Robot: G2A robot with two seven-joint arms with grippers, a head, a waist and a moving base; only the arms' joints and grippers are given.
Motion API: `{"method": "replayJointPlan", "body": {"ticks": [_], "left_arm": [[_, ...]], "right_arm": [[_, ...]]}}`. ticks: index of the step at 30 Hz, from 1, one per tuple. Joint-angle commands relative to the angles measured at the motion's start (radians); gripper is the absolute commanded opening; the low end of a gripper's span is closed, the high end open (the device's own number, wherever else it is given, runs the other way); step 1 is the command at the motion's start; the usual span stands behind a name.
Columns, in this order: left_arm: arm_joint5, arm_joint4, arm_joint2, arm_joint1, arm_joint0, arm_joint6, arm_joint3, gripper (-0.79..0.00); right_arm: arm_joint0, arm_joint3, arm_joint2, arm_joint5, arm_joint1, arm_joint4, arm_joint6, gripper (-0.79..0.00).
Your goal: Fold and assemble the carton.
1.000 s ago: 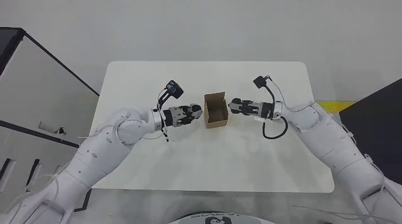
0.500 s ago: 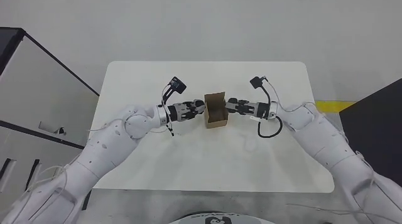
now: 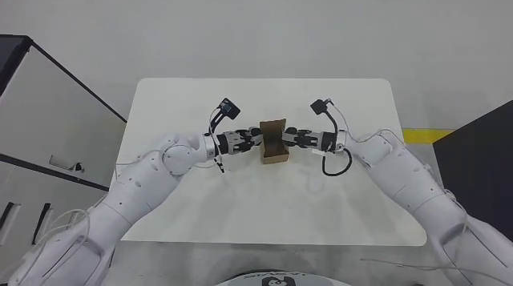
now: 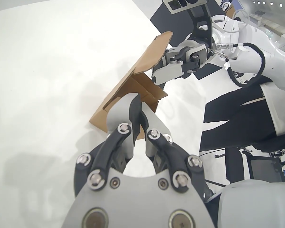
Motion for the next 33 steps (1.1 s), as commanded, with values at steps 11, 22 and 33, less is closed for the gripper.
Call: {"method": "replayJointPlan", "body": {"ticks": [11,22,33], "left_arm": [[-0.017,0.002,-0.006,-0.017,-0.009,-0.013,0.018,-0.785],[-0.039,0.005,-0.008,-0.034,-0.021,-0.018,0.049,-0.785],[-0.046,0.013,-0.017,-0.046,-0.026,-0.029,0.068,-0.785]], "right_arm": [[0.002,0.005,-0.002,0.029,-0.017,-0.018,0.018,-0.785],[0.006,0.018,-0.002,0.034,-0.034,-0.012,0.04,-0.785],[0.008,0.019,0.01,0.009,-0.043,-0.042,0.032,-0.785]]}}
